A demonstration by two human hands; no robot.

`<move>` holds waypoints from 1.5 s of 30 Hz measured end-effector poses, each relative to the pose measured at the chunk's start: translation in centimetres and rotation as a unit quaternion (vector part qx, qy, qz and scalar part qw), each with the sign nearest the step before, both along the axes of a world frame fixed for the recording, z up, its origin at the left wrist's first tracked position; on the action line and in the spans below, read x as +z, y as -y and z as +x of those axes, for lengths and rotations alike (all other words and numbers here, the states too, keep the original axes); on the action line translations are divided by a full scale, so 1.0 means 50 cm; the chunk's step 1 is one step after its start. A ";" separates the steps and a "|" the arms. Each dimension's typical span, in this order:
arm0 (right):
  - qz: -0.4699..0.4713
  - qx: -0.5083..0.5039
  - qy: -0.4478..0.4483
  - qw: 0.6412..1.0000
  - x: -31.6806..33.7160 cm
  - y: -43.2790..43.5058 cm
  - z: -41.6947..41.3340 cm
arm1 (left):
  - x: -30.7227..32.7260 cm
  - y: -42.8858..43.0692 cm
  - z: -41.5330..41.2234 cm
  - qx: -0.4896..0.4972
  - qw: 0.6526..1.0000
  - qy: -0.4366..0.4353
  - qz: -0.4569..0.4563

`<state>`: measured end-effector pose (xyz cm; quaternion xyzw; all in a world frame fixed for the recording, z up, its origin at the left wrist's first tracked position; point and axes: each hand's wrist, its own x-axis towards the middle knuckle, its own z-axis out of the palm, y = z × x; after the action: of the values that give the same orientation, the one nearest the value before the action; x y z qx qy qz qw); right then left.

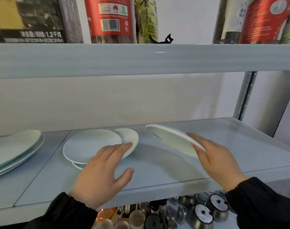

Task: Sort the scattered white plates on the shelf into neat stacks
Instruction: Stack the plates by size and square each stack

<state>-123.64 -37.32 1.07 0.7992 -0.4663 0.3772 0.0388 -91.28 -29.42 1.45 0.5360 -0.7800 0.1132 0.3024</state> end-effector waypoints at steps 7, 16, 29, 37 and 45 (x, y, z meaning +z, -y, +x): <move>0.114 0.031 0.355 0.927 0.057 0.035 0.128 | 0.013 -0.015 0.138 0.084 0.996 -0.040 -0.008; 0.289 0.112 0.530 0.789 0.060 0.078 0.322 | -0.001 -0.041 0.262 0.114 0.992 -0.049 0.011; 0.297 0.061 0.348 0.887 0.035 0.083 0.468 | -0.036 -0.050 0.379 0.111 0.991 -0.068 0.034; 0.263 -0.012 0.186 0.947 0.006 0.087 0.457 | -0.049 -0.032 0.404 0.071 0.994 -0.072 0.037; 0.246 -0.025 0.238 0.939 -0.004 0.078 0.457 | -0.054 -0.011 0.420 0.036 0.996 -0.065 0.047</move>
<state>-100.77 -41.23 0.89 0.6591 -0.5599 0.4286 -0.2615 -70.28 -28.88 -1.24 0.5836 -0.7433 0.0521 0.3227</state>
